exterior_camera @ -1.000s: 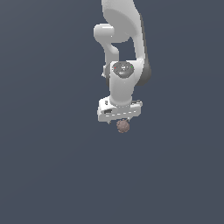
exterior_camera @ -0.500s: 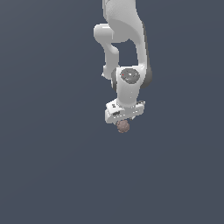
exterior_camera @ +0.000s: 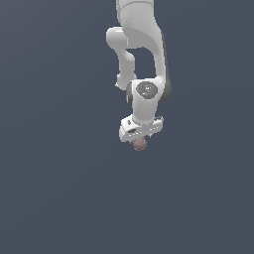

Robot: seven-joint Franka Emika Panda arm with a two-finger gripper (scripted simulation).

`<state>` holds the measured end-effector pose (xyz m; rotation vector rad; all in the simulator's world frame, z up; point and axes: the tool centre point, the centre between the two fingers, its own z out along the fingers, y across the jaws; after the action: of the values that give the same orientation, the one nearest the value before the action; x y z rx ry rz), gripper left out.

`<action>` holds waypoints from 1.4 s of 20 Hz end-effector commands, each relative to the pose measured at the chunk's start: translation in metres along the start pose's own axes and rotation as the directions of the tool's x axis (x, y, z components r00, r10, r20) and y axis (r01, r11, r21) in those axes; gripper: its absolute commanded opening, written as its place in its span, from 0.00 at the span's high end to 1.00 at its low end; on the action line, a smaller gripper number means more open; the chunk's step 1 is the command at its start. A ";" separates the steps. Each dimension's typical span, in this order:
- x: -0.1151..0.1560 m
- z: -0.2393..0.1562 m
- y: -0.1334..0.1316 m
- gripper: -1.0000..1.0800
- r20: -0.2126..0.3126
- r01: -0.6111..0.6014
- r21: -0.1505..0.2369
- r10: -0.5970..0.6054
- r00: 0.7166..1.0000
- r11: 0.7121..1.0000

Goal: Pick up the object and move it to a goal position.

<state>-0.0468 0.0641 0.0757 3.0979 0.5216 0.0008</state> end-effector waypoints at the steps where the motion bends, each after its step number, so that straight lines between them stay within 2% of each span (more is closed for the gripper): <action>1: -0.001 0.012 -0.001 0.04 0.001 0.001 0.000 -0.001 1.000 1.000; 10: -0.001 0.036 -0.001 0.04 0.000 0.003 0.000 -0.003 1.000 1.000; 11: -0.001 0.036 -0.001 1.00 0.000 0.003 0.000 -0.003 1.000 1.000; 28: -0.001 0.024 -0.007 1.00 0.000 0.003 0.000 -0.003 1.000 1.000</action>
<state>-0.0499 0.0683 0.0475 3.0970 0.5257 -0.0015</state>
